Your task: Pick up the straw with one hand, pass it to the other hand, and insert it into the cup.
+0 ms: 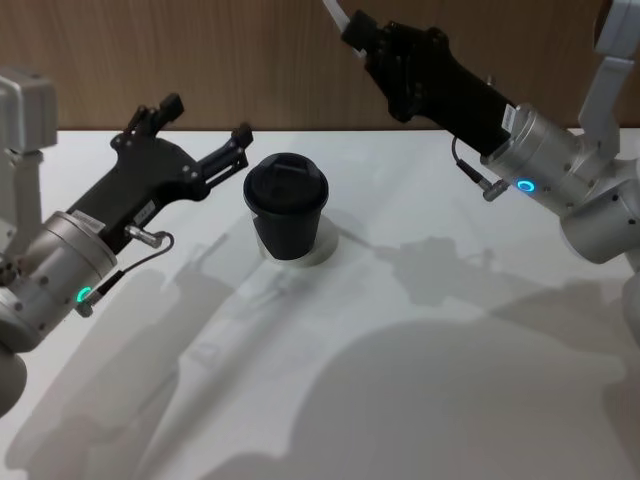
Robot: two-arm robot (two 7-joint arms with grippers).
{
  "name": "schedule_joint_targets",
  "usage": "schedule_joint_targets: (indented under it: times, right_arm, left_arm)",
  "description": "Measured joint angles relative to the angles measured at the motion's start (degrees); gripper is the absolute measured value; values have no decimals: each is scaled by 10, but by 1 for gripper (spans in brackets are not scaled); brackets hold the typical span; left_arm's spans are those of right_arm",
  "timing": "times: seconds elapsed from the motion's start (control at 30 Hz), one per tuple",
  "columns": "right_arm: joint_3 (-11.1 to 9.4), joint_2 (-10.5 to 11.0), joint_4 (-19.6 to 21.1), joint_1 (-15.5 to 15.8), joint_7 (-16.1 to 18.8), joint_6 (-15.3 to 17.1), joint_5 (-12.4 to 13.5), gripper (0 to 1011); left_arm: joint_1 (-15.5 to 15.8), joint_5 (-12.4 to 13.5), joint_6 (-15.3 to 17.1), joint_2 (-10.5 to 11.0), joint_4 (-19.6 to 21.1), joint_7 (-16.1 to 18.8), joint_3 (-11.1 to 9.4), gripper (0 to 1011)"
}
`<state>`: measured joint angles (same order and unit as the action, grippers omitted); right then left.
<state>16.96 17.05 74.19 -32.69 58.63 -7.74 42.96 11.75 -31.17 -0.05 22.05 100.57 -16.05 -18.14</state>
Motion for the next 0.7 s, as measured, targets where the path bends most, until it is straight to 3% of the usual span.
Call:
schedule_joint_targets:
  times: [0.57,0.7]
  right_arm:
    - [1,-1,-4,-3,4,0,2,7]
    - [1,-1,-4,-3,4,0,2,7]
  left_arm:
    - [18,-150,2,-17,-6,-107,28,1002]
    - [24,-175,9,-21,-12,-120,30,1001]
